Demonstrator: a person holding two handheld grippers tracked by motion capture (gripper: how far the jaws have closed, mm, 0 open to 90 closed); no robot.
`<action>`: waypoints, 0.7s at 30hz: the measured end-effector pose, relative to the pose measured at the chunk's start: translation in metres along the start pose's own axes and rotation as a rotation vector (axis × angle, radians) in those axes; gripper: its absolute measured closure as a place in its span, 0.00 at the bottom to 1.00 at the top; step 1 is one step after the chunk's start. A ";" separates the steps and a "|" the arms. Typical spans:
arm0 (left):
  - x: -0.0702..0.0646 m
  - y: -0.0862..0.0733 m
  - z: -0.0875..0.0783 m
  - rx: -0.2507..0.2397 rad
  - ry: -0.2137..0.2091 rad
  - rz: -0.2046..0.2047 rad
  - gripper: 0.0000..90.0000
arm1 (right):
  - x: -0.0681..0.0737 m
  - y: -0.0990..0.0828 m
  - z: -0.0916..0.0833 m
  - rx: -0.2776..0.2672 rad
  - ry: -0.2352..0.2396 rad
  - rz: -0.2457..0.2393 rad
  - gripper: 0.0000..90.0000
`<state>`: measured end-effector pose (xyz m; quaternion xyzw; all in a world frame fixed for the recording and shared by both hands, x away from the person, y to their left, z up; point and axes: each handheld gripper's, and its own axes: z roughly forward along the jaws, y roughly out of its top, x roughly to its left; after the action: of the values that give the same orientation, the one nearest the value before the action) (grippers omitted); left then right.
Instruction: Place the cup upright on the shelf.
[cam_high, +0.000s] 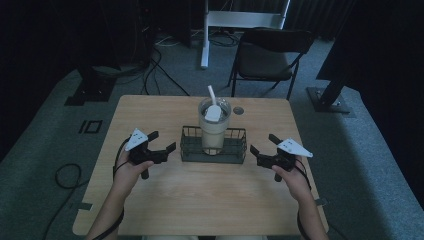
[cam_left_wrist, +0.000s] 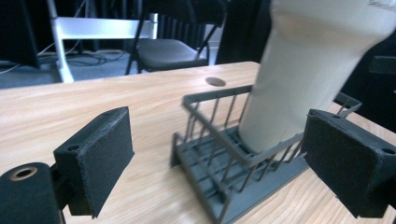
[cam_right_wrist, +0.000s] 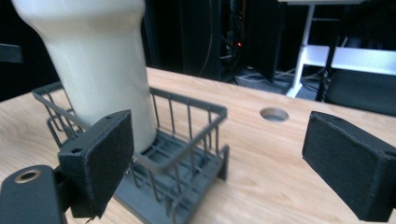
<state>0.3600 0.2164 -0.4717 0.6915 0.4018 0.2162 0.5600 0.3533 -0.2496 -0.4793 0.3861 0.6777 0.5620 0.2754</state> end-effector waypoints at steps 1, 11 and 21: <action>0.002 -0.001 -0.002 0.004 0.006 0.000 0.11 | -0.002 -0.003 -0.001 0.007 -0.010 0.003 0.10; 0.021 -0.026 -0.027 0.061 0.075 -0.060 0.11 | -0.007 -0.023 -0.013 0.059 -0.041 0.021 0.10; 0.039 -0.047 -0.055 0.144 0.173 -0.125 0.11 | -0.008 -0.042 -0.025 0.116 -0.072 0.040 0.10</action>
<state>0.3270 0.2826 -0.5068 0.6822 0.5055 0.2104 0.4845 0.3287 -0.2728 -0.5152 0.4347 0.6909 0.5129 0.2657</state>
